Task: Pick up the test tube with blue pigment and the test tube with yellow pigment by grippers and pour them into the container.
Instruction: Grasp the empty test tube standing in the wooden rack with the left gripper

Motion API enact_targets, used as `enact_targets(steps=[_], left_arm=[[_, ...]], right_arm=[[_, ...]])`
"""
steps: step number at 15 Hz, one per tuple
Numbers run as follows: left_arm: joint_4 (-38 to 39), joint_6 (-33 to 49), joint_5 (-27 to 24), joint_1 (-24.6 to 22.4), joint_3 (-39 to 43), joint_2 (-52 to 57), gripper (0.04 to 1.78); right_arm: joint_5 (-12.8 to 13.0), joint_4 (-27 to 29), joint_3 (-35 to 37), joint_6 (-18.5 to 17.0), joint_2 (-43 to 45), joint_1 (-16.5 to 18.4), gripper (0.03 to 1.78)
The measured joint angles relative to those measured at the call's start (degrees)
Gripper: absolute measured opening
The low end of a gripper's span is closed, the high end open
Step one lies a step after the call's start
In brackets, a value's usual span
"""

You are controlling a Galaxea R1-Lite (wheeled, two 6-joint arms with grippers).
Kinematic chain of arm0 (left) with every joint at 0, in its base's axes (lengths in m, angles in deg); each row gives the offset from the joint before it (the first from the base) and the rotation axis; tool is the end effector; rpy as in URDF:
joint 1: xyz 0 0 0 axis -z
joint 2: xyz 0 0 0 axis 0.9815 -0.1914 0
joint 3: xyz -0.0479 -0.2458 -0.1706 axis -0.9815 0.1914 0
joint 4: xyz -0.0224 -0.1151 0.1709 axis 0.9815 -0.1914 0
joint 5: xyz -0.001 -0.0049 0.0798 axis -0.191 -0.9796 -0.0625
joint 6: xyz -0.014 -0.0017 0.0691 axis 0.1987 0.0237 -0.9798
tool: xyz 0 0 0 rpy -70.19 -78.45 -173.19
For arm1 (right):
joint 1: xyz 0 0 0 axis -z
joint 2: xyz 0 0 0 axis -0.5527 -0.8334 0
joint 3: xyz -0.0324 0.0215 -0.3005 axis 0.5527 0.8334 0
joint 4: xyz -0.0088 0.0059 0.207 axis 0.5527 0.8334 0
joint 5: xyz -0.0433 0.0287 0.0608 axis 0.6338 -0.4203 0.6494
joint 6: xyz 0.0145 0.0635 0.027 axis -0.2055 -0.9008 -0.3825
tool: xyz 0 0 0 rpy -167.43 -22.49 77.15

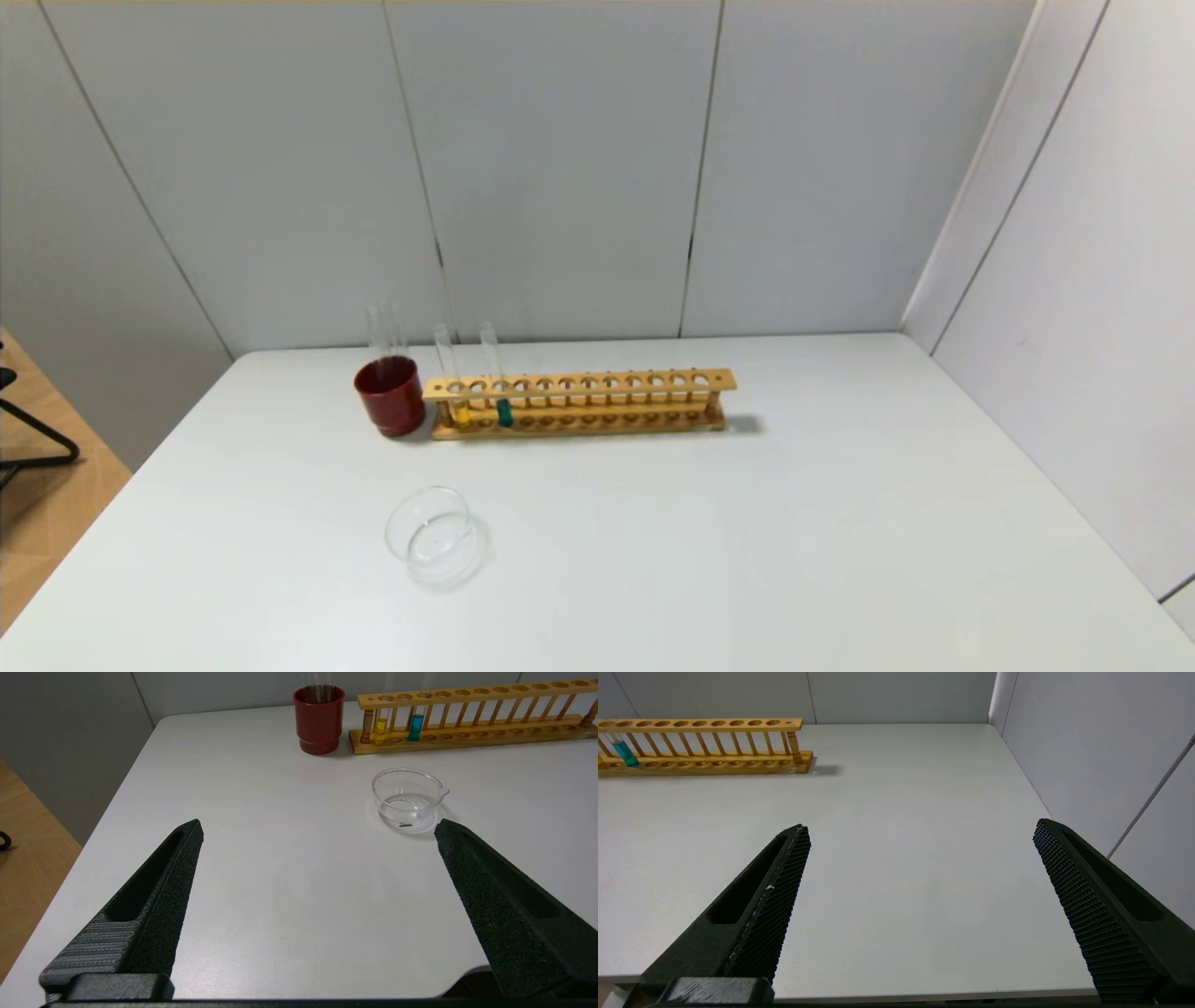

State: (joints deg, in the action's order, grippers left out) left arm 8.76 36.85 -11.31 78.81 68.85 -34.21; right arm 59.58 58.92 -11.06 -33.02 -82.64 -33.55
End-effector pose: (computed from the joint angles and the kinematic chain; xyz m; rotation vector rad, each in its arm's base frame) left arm 0.0404 -0.0003 0.0735 0.0200 0.0126 -0.0030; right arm 0.0405 0.0003 0.0755 0.0043 0.0002 0.0038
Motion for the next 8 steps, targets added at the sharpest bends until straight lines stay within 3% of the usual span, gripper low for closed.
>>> enact_targets(steps=[8], left_arm=[[-0.5, -1.1, -0.2, 0.0, -0.2, 0.0, 1.75]], right_arm=[[0.0, 0.0, 0.0, 0.0, 0.0, 0.0, 1.75]])
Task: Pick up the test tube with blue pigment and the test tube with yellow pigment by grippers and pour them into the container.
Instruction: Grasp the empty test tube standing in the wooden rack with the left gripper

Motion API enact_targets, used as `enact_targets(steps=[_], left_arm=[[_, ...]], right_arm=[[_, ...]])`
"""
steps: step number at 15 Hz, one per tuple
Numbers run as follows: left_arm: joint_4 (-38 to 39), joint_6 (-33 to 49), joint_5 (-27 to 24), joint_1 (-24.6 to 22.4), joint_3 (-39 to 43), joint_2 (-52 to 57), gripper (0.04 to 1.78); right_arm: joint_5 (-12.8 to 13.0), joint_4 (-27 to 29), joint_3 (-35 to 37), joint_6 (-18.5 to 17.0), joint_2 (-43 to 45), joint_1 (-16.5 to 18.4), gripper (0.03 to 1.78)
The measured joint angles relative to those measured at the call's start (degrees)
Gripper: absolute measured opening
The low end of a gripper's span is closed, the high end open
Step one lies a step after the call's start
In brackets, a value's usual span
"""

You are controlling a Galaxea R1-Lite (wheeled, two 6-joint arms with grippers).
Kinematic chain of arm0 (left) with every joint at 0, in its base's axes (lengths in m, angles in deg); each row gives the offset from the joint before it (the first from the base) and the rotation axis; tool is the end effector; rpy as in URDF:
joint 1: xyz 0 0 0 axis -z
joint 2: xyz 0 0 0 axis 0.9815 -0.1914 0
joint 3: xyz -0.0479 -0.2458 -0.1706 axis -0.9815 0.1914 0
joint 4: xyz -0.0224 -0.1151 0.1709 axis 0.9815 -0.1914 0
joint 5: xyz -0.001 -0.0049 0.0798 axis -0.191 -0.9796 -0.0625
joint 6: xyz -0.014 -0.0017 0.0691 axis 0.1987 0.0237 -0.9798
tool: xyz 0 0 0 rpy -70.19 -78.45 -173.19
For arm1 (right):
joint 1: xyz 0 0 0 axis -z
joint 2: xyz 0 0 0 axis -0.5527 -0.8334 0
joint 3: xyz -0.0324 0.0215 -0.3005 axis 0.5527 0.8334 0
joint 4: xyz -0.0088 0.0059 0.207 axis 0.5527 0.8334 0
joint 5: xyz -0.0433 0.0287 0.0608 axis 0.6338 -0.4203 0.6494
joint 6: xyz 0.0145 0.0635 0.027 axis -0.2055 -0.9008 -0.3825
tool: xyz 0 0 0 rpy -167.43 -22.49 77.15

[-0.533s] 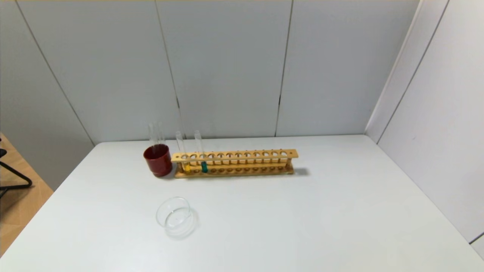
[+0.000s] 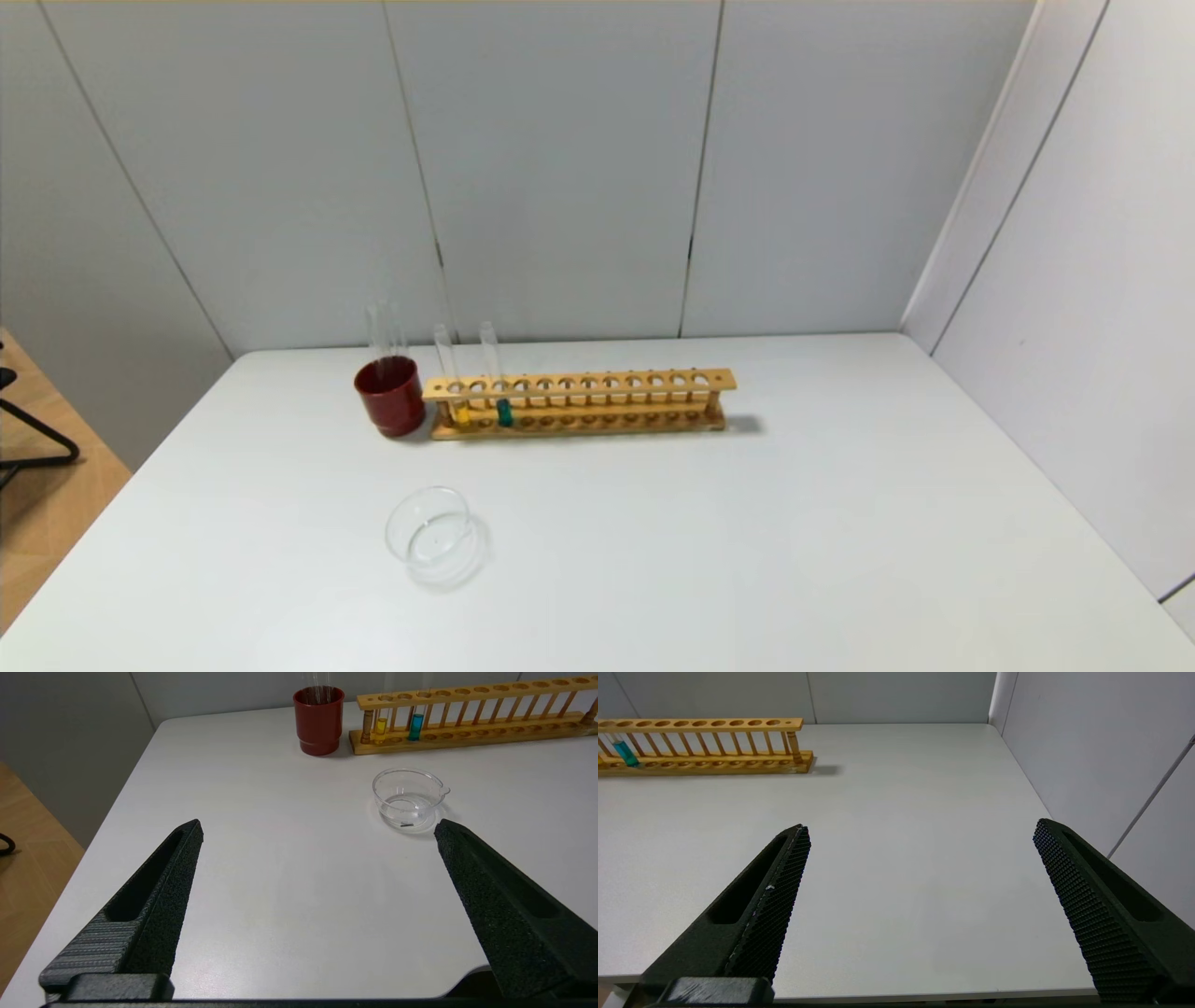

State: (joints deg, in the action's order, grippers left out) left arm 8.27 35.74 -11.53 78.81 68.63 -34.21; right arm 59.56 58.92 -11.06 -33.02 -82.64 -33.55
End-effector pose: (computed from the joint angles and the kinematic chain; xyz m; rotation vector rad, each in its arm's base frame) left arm 0.0401 -0.0006 0.0735 0.0393 0.0172 -0.0071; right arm 0.0405 0.0003 0.0755 0.0043 0.0002 0.0042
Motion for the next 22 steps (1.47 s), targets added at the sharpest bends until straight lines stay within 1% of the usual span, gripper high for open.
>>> enact_targets(steps=[1, 3, 5, 7, 10, 13, 15, 18, 22], left_arm=[[-0.5, -0.4, -0.5, 0.0, -0.8, 0.0, 1.75], [-3.6, -0.5, -1.6, 0.0, -5.4, -0.4, 1.75], [-9.6, -0.6, -3.0, 0.0, -14.0, -2.5, 1.75], [-13.9, -0.6, -4.1, 0.1, -23.0, -7.9, 1.75], [-14.7, -0.4, -5.8, 0.6, -36.0, -20.8, 1.75], [-11.9, -0.2, -6.9, 1.0, -47.2, -35.7, 1.75], [-8.7, 0.1, -8.5, 1.2, -51.8, -45.1, 1.75], [-0.5, 3.2, -12.3, 2.2, -54.8, -59.1, 1.75], [12.8, 6.4, -13.8, 3.2, -56.0, -75.7, 1.75]], right_arm=[[0.0, 0.0, 0.0, 0.0, 0.0, 0.0, 1.75], [0.0, 0.0, 0.0, 0.0, 0.0, 0.0, 1.75], [0.0, 0.0, 0.0, 0.0, 0.0, 0.0, 1.75], [0.0, 0.0, 0.0, 0.0, 0.0, 0.0, 1.75], [0.0, 0.0, 0.0, 0.0, 0.0, 0.0, 1.75], [0.0, 0.0, 0.0, 0.0, 0.0, 0.0, 1.75], [0.0, 0.0, 0.0, 0.0, 0.0, 0.0, 1.75], [0.0, 0.0, 0.0, 0.0, 0.0, 0.0, 1.75], [0.0, 0.0, 0.0, 0.0, 0.0, 0.0, 1.75]])
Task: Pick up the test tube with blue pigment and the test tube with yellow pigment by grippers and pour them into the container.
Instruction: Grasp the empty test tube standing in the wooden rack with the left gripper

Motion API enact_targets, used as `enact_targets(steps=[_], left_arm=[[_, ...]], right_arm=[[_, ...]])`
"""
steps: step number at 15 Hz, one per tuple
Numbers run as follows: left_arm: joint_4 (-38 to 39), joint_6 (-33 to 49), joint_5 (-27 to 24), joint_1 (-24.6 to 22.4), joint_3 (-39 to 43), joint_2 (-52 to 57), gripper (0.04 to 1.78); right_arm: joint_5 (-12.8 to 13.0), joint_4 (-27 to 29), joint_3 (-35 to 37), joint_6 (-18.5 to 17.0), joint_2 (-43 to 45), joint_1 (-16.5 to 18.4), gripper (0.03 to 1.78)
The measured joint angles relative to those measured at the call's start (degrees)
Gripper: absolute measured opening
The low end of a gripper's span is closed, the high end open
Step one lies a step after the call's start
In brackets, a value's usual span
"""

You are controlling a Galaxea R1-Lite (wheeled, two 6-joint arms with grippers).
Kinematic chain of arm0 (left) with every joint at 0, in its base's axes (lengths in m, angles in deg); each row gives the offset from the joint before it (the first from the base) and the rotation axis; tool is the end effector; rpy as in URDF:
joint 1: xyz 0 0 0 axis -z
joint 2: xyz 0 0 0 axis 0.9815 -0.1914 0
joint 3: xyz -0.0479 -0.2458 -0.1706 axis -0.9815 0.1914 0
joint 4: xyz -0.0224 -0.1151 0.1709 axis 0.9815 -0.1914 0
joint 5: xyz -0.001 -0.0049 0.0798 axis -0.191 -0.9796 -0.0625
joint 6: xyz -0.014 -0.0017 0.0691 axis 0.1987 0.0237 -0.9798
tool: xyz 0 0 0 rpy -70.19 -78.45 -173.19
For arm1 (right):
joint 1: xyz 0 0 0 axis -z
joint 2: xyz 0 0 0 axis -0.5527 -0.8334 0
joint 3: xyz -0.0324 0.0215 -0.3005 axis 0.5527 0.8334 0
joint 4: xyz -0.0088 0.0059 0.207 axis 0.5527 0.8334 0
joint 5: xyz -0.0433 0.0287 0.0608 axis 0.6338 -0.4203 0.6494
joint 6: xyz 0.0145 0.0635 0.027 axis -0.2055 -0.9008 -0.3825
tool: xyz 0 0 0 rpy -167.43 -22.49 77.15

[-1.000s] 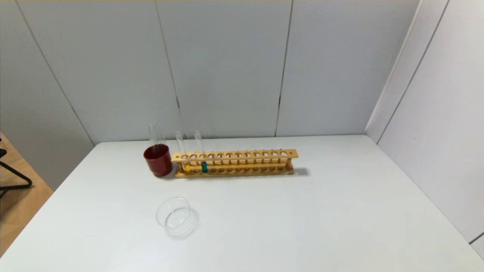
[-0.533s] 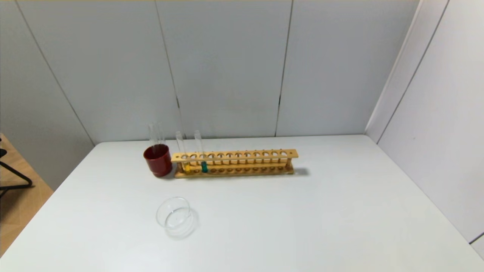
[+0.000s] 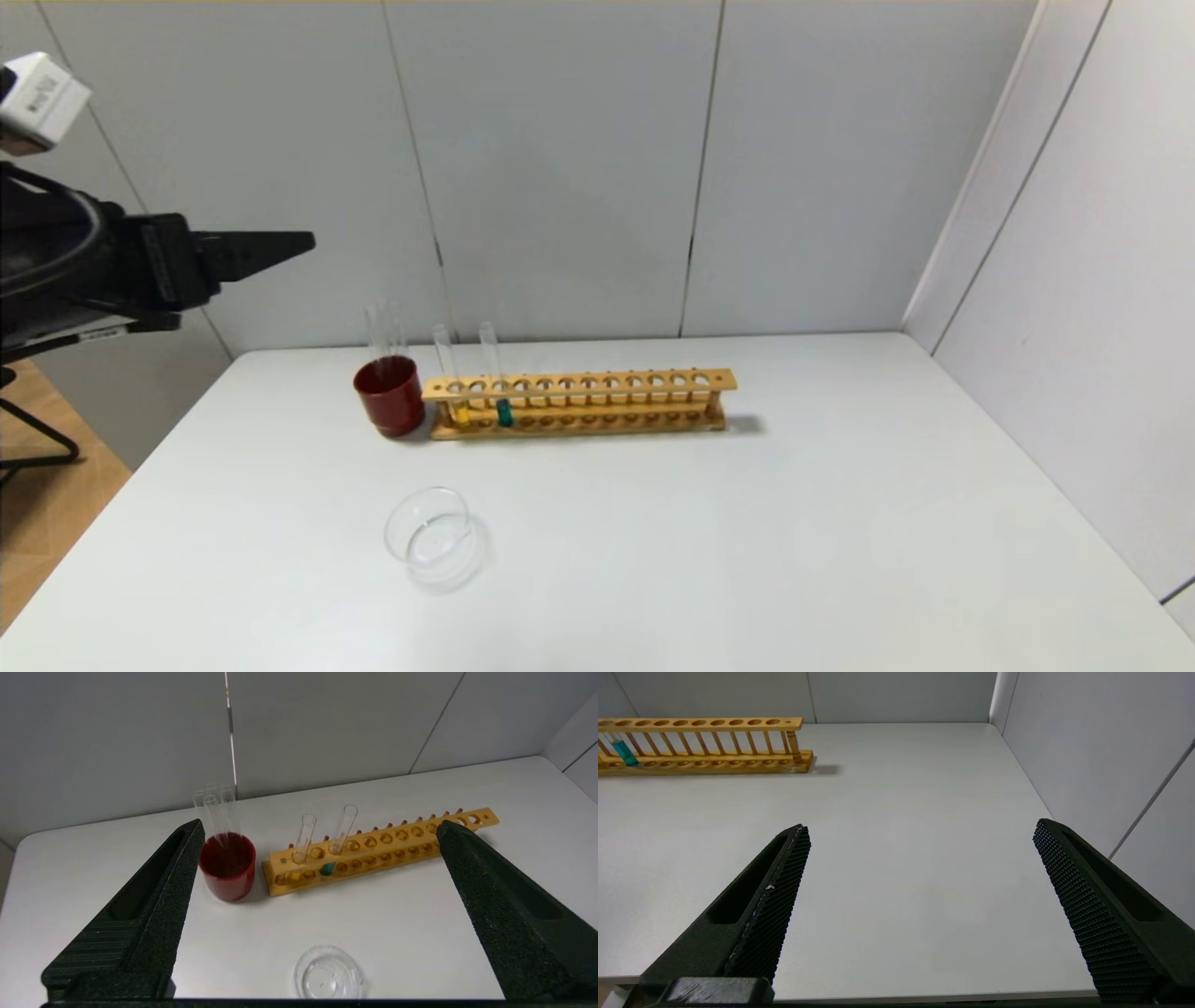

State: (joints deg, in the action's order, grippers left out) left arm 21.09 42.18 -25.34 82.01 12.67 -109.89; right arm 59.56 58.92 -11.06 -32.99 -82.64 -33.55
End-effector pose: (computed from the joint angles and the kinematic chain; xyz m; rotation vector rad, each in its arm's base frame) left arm 0.2775 -0.0323 0.2801 -0.0859 0.1486 -0.2980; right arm 0.0405 0.0003 0.0755 0.0037 0.0002 0.0042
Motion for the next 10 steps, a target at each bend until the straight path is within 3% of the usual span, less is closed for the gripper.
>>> enact_targets(steps=[10], left_arm=[[13.1, 0.7, -0.3, 1.4, 0.3, -21.3, 1.75]], right_arm=[[0.0, 0.0, 0.0, 0.0, 0.0, 0.0, 1.75]])
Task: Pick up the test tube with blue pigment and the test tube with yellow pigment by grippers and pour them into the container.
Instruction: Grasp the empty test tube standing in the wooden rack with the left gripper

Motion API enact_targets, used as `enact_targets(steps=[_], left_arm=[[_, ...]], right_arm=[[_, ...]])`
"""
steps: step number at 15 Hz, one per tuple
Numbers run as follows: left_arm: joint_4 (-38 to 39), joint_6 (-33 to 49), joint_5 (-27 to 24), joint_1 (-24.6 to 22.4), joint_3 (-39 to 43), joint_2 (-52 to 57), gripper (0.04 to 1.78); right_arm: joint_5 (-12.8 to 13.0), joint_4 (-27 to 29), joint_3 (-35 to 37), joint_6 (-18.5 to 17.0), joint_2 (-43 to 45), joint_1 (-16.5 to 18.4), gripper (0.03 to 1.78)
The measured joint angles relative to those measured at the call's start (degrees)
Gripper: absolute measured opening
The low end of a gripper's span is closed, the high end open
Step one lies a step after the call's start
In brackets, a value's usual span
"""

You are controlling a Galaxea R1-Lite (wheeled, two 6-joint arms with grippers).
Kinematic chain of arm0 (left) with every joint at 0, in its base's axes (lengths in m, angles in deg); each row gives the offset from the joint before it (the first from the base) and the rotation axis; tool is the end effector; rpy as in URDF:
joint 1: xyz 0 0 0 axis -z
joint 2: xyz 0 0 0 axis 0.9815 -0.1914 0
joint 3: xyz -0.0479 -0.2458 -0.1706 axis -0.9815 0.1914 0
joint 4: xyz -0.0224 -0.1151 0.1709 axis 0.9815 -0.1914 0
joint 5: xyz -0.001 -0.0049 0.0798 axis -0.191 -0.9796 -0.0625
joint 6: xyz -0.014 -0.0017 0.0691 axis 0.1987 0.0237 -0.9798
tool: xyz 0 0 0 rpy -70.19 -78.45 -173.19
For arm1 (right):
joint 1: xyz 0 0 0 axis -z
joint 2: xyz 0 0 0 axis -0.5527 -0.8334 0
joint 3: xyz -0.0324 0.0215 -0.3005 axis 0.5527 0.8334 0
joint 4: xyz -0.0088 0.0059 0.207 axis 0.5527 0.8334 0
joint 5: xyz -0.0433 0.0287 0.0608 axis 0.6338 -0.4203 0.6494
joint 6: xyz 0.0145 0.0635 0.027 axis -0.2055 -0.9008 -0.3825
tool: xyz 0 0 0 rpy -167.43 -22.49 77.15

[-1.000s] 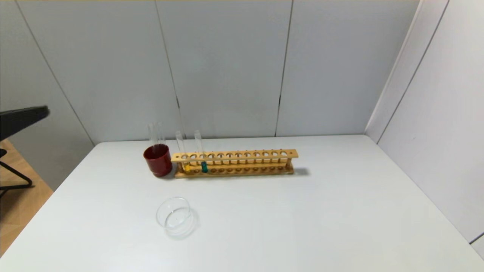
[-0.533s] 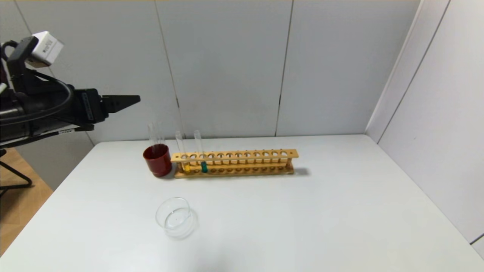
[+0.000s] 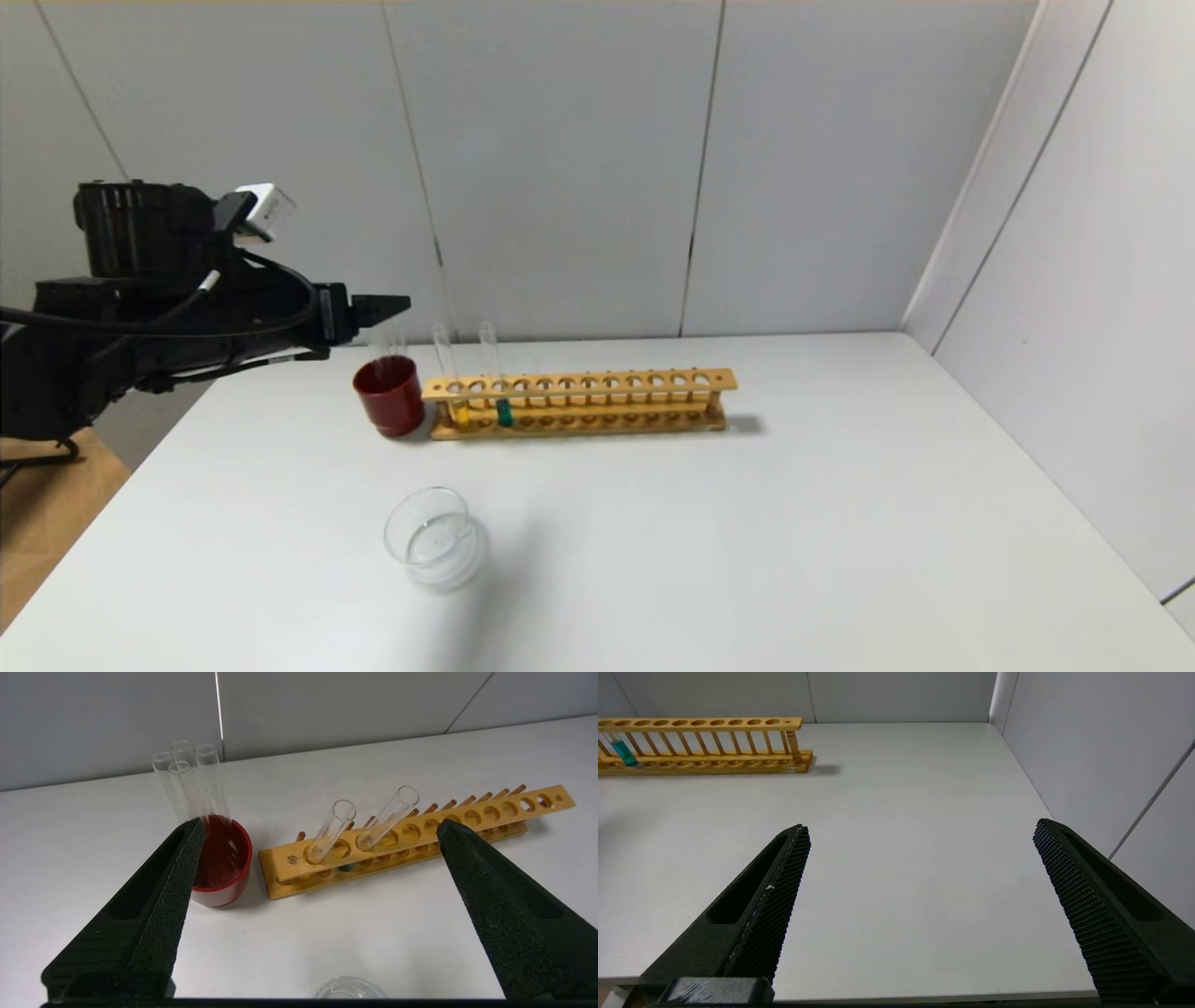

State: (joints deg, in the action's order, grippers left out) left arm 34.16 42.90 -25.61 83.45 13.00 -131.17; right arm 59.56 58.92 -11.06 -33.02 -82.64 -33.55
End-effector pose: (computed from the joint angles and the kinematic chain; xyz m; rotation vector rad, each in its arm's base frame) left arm 0.3711 -0.0470 0.1890 -0.1096 0.3010 -0.3188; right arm 0.0405 0.0003 0.0755 0.0043 0.0002 0.0042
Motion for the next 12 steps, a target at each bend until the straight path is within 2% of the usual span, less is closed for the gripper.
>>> enact_targets(steps=[6, 12], left_arm=[[8.9, -0.4, 0.2, 1.7, 2.3, -8.9, 1.75], [12.8, -0.3, 0.2, 2.5, 2.3, -15.4, 1.75]], right_arm=[[0.0, 0.0, 0.0, 0.0, 0.0, 0.0, 1.75], [0.0, 0.0, 0.0, 0.0, 0.0, 0.0, 1.75]])
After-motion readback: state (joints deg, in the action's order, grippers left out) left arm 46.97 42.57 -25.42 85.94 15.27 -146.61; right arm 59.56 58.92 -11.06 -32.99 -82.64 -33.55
